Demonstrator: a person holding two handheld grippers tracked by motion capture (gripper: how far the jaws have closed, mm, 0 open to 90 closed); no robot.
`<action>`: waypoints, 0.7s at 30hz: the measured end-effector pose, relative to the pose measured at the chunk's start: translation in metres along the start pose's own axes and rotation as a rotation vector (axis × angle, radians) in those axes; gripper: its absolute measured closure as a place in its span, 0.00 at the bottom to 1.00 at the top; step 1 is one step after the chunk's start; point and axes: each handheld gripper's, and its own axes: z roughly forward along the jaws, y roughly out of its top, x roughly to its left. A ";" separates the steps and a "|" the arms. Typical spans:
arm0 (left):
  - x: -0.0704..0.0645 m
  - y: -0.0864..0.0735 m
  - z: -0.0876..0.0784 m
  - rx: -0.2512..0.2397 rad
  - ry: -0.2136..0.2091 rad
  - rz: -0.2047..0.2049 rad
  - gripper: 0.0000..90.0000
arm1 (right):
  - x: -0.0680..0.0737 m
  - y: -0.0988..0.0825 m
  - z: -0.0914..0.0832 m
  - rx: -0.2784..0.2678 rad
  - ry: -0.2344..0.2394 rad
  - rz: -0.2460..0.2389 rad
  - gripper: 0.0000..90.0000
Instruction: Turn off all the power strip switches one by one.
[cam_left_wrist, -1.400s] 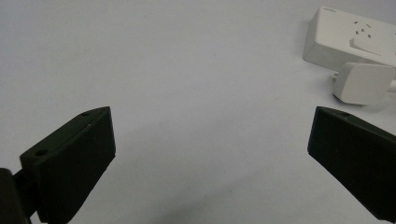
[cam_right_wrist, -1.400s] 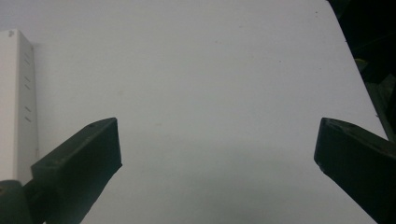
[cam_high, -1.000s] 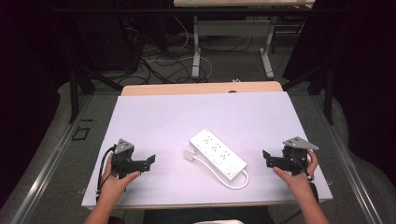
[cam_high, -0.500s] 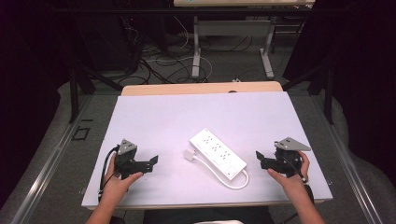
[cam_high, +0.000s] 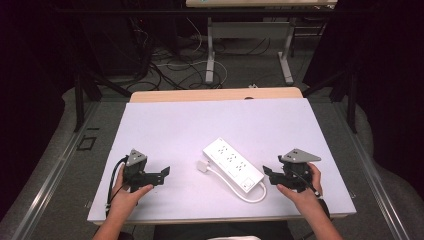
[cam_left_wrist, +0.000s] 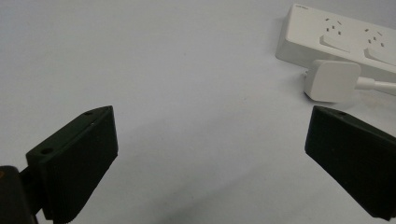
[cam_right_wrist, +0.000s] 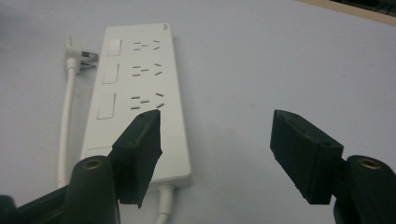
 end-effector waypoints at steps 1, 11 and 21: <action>0.000 0.000 0.000 0.001 0.000 0.001 0.03 | 0.002 0.001 0.000 0.009 0.017 0.003 0.38; -0.002 0.000 0.001 -0.003 -0.003 -0.005 0.03 | 0.015 0.006 0.002 0.039 0.076 -0.031 0.53; -0.001 0.000 0.001 -0.002 0.002 0.005 0.03 | 0.023 0.009 0.004 0.095 0.122 -0.013 0.72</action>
